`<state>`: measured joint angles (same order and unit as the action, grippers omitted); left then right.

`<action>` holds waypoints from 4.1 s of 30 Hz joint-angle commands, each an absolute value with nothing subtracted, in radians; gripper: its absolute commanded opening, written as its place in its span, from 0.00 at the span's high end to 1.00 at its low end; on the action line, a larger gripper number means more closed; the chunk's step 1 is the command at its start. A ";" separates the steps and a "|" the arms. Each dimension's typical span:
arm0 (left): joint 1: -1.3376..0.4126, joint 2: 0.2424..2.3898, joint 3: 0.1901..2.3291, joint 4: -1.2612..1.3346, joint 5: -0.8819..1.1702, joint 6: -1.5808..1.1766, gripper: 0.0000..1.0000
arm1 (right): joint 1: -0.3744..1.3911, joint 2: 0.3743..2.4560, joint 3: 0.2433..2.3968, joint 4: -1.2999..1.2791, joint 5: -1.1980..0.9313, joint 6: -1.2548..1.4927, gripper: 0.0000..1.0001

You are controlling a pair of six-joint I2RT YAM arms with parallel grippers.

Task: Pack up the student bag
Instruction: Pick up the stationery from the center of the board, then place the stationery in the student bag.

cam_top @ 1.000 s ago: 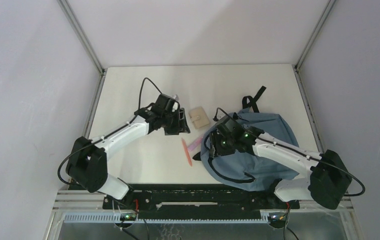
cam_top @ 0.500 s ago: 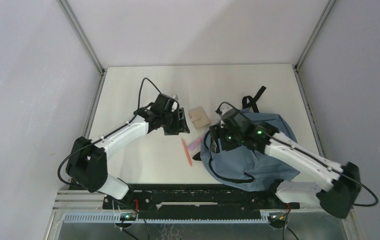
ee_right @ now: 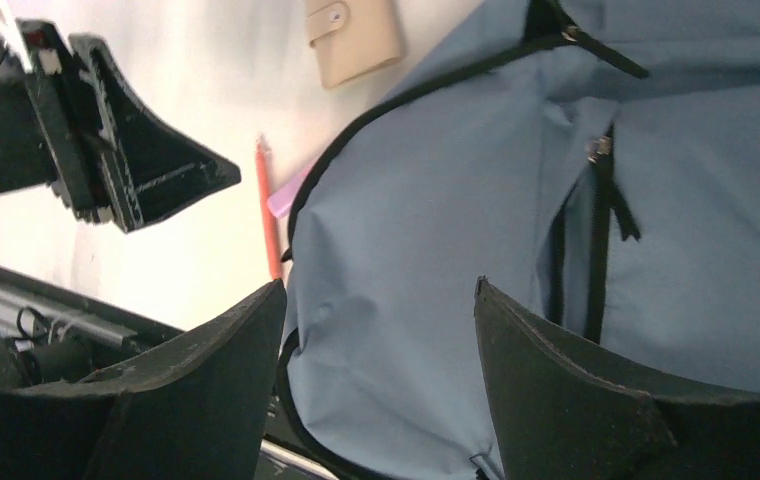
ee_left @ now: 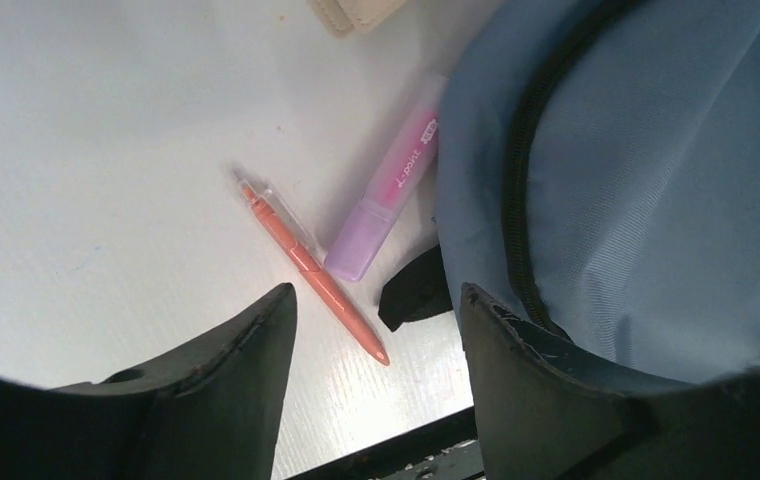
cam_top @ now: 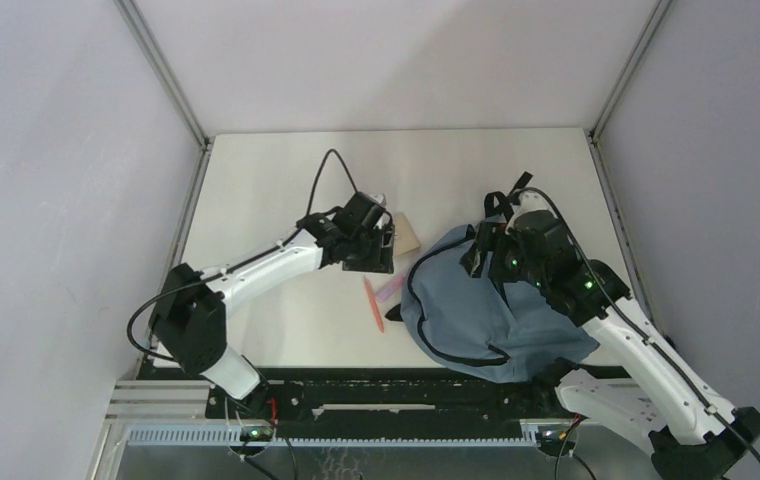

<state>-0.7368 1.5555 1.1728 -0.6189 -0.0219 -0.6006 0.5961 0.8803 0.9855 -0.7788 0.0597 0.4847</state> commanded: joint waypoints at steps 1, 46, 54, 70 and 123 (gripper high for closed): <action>-0.800 1.619 1.293 -0.676 -0.106 -0.472 0.35 | 0.544 0.830 0.962 -0.762 0.048 0.526 0.23; -0.796 2.008 1.405 -0.614 -0.119 -0.390 0.61 | 0.529 0.837 0.928 -0.896 0.344 0.571 0.27; -0.790 2.036 1.425 -0.611 -0.091 -0.406 0.57 | 0.525 0.950 0.893 -0.948 0.501 0.617 0.26; -0.753 1.959 1.383 -0.598 -0.061 -0.422 0.92 | 0.516 1.231 0.831 -0.805 0.376 0.575 0.38; -0.942 1.672 1.448 -0.290 0.367 -0.786 0.93 | 0.424 0.982 0.879 -0.838 0.164 0.550 1.00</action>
